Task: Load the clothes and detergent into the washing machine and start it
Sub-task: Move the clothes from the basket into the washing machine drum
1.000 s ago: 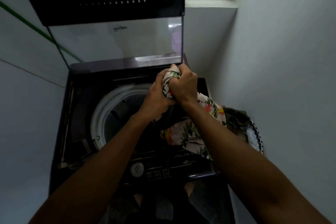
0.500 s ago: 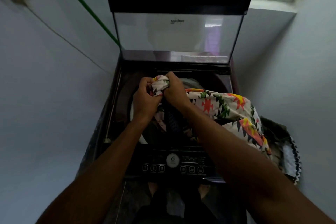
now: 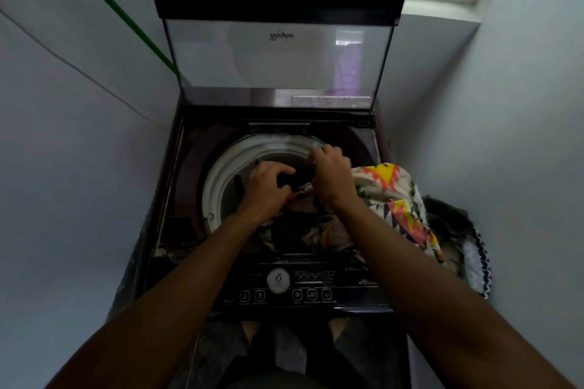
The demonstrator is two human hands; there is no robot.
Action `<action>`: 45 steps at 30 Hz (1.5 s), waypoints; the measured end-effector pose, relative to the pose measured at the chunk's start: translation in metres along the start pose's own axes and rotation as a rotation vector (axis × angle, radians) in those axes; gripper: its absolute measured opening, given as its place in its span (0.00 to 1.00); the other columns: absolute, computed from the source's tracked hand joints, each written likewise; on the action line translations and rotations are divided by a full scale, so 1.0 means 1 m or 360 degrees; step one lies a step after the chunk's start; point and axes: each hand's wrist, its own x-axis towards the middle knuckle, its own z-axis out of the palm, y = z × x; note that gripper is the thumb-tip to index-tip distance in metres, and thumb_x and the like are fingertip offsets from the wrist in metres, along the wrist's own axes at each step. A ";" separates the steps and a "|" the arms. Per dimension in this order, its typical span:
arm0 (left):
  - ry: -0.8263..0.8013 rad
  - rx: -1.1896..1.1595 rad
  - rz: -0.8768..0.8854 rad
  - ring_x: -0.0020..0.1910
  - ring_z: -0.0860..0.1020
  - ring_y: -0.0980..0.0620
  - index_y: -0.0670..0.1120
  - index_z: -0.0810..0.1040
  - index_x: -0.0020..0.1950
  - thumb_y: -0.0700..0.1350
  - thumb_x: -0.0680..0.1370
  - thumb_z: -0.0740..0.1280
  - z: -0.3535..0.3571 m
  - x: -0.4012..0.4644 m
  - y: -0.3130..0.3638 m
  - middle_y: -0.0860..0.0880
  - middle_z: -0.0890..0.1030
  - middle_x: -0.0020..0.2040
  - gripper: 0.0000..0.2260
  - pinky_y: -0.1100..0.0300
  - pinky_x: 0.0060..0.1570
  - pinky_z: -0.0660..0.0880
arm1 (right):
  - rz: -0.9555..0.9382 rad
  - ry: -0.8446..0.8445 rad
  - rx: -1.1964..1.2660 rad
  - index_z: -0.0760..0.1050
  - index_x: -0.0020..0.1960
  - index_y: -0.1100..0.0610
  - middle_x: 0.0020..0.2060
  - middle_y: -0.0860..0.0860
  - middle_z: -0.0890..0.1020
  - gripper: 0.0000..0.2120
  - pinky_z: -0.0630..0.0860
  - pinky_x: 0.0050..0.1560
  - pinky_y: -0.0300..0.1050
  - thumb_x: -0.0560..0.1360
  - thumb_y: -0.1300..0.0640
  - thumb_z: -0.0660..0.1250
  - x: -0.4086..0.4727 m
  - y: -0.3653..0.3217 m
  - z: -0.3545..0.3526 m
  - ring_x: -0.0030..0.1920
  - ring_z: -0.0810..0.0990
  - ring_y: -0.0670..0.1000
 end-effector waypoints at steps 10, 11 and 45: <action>-0.0213 -0.0203 0.0454 0.61 0.72 0.53 0.49 0.79 0.61 0.40 0.76 0.69 0.079 0.022 0.093 0.48 0.71 0.62 0.14 0.64 0.62 0.68 | 0.0682 0.0073 -0.0177 0.68 0.66 0.55 0.66 0.57 0.70 0.27 0.72 0.56 0.62 0.70 0.49 0.70 -0.046 0.102 -0.024 0.63 0.69 0.61; -0.0280 -0.0191 0.0461 0.61 0.72 0.53 0.48 0.78 0.63 0.39 0.76 0.69 0.086 0.023 0.098 0.48 0.71 0.63 0.16 0.67 0.61 0.67 | 0.0878 0.0063 0.0000 0.64 0.69 0.55 0.69 0.58 0.67 0.34 0.72 0.59 0.64 0.69 0.45 0.72 -0.048 0.106 -0.026 0.66 0.67 0.62; 0.0486 -0.0661 0.0312 0.50 0.79 0.54 0.57 0.69 0.62 0.46 0.73 0.70 0.010 0.031 0.072 0.52 0.80 0.54 0.20 0.60 0.47 0.75 | 0.0095 0.0235 0.0283 0.72 0.49 0.58 0.48 0.56 0.78 0.11 0.73 0.48 0.58 0.66 0.61 0.65 0.026 -0.039 -0.081 0.50 0.76 0.61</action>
